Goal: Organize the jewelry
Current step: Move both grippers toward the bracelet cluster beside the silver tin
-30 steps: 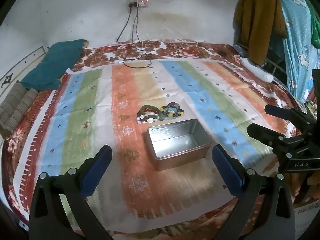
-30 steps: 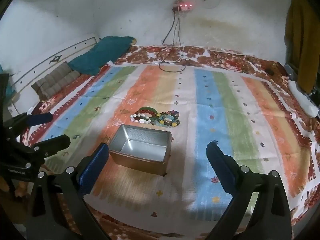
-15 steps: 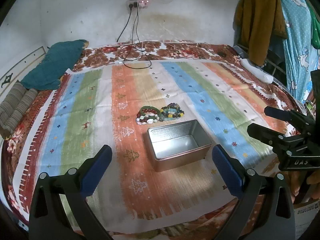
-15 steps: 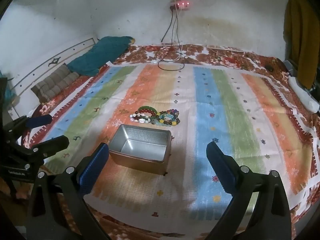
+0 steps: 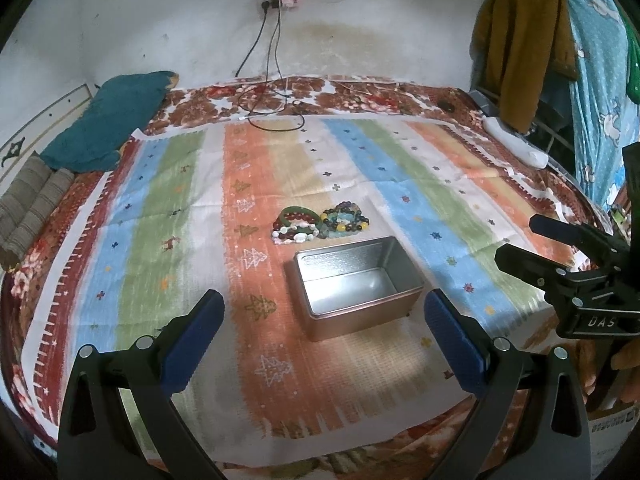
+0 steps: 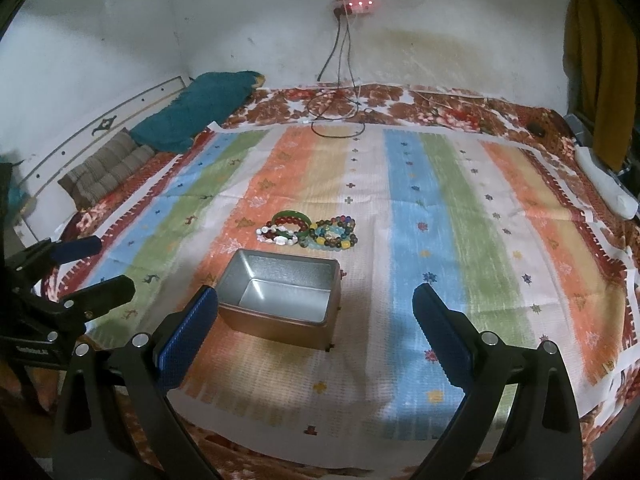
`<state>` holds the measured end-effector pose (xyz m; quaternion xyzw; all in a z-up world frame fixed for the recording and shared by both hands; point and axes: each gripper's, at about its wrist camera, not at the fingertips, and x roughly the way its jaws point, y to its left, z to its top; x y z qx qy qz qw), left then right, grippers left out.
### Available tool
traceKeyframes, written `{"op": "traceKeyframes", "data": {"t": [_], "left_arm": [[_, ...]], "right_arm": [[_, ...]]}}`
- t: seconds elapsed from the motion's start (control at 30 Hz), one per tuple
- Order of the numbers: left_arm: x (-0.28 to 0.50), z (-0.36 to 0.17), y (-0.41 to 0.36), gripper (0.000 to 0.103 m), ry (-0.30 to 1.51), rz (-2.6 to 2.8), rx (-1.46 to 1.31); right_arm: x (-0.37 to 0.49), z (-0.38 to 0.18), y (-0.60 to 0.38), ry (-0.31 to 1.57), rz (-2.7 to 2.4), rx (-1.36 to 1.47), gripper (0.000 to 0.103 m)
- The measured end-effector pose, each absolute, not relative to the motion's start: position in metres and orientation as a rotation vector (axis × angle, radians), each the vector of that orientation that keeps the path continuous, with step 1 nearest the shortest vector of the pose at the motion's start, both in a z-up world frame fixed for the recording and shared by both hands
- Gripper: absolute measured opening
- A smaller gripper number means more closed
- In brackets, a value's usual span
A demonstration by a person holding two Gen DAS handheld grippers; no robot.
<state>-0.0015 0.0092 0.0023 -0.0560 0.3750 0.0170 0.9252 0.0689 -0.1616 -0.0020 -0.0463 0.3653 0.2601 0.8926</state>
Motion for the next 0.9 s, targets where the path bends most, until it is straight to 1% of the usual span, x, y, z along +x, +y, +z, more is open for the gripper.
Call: {"op": "traceKeyframes", "data": {"t": [0.9], "left_arm": [[0.018,-0.006,0.025,0.097,0.827,0.059,-0.190]], "right_arm": [[0.084,-0.007,-0.155,0.799,0.512,-0.090,0.099]]}}
